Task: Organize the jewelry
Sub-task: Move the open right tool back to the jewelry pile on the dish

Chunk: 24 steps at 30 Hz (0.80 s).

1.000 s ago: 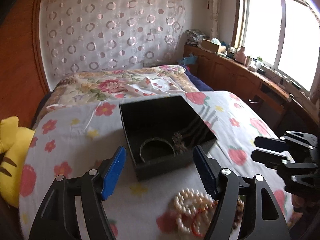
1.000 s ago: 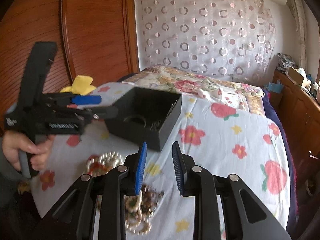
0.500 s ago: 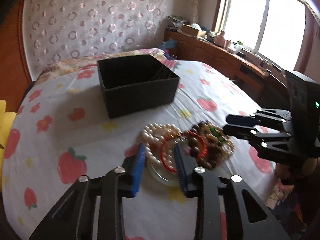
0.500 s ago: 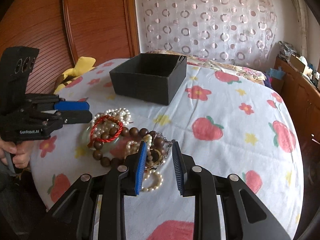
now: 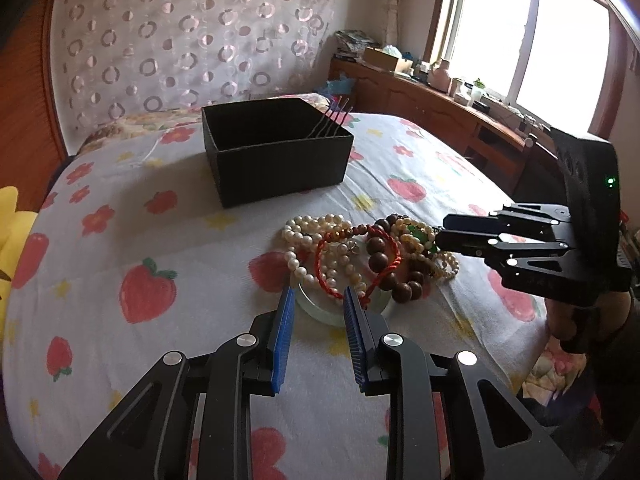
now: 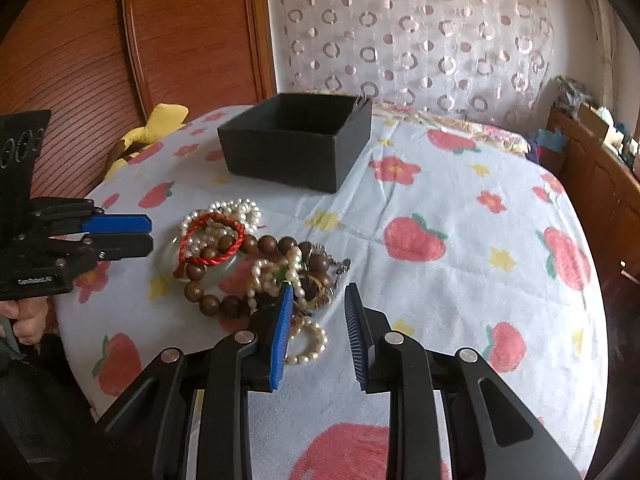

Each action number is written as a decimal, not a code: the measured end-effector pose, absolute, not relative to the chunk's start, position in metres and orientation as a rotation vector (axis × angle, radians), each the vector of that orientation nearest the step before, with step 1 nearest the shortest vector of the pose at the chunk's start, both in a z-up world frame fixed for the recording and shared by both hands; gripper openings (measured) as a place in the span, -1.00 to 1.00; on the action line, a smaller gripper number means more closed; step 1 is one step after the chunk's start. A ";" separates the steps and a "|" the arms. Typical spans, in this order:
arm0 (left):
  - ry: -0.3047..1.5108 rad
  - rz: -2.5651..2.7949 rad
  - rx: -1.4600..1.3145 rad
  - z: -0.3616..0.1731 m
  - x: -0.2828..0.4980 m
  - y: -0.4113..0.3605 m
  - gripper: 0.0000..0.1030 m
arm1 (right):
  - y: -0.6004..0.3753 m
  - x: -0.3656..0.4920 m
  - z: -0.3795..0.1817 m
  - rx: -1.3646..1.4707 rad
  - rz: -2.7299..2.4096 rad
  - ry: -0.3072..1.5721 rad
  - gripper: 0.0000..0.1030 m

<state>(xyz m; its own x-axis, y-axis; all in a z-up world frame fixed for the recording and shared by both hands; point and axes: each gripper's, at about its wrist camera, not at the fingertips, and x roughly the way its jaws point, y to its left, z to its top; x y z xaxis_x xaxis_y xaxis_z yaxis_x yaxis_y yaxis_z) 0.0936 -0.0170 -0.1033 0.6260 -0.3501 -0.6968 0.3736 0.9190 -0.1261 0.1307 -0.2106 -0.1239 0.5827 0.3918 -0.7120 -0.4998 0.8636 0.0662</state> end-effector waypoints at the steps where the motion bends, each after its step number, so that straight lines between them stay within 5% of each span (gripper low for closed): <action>1: 0.790 -0.414 0.029 -0.103 0.093 -0.017 -0.54 | -0.210 0.130 -0.124 -0.154 0.524 0.799 -0.44; 16: 0.785 -0.407 0.026 -0.103 0.091 -0.016 -0.54 | -0.214 0.112 -0.133 -0.195 0.534 0.846 -0.43; 18: 0.785 -0.407 0.026 -0.103 0.091 -0.016 -0.54 | -0.210 0.112 -0.133 -0.228 0.529 0.837 -0.55; 20: 0.785 -0.408 0.023 -0.103 0.091 -0.016 -0.54 | -0.209 0.113 -0.132 -0.232 0.552 0.844 -0.99; 24: 0.791 -0.407 0.020 -0.105 0.092 -0.015 -0.54 | -0.211 0.113 -0.130 -0.234 0.547 0.825 -0.99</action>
